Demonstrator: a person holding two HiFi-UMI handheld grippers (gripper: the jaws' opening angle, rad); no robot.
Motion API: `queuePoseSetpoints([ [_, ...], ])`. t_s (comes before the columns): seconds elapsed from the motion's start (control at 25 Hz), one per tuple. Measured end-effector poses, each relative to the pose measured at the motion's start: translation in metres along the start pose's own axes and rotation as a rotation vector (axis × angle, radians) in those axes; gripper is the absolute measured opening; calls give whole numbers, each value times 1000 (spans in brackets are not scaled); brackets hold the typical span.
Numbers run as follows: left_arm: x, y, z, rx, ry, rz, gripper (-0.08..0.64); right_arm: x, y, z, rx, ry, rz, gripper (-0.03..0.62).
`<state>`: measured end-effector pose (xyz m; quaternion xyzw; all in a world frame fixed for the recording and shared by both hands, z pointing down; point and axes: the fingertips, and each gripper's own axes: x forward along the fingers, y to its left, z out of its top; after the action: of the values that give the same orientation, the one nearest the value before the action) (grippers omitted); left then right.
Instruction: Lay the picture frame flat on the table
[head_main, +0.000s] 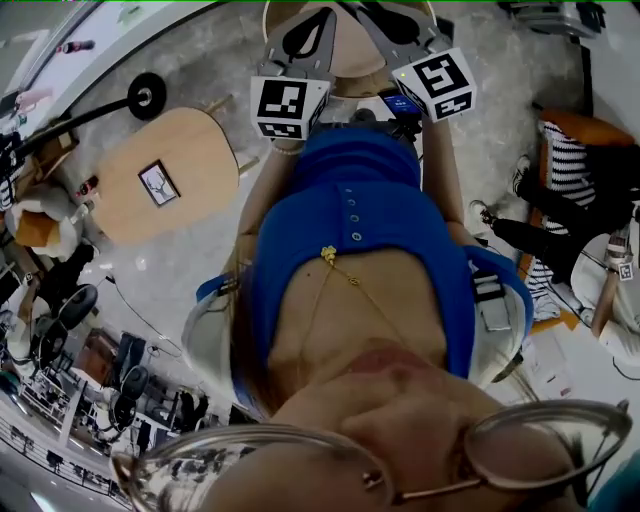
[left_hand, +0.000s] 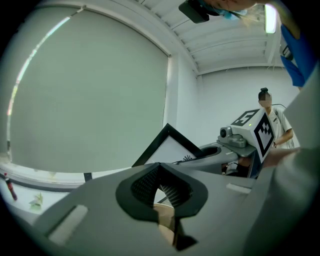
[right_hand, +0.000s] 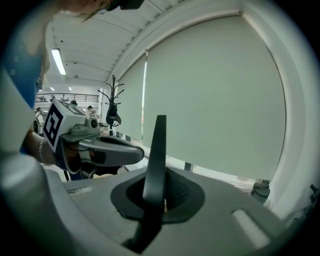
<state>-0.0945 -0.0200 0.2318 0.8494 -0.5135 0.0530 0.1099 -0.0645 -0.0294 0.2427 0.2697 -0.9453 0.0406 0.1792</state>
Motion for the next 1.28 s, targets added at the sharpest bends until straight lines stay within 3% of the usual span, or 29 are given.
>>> queuePoseSetpoints([
  [0.2, 12, 39, 1, 49, 10, -138, -2, 32, -2, 3, 35, 12, -129, 11],
  [0.4, 12, 78, -12, 14, 40, -208, -2, 74, 8, 4, 50, 40, -175, 12],
  [0.64, 14, 87, -27, 20, 61, -300, -2, 86, 17, -8, 91, 68, -244, 12],
  [0.96, 31, 69, -24, 26, 63, -307, -2, 65, -2, -16, 99, 83, -263, 11],
  [1.12, 53, 63, -28, 38, 59, -242, -2, 64, -25, -23, 71, 76, -211, 11],
  [1.28, 82, 51, -31, -10, 49, -148, -2, 53, -54, -34, 26, 87, -133, 12],
])
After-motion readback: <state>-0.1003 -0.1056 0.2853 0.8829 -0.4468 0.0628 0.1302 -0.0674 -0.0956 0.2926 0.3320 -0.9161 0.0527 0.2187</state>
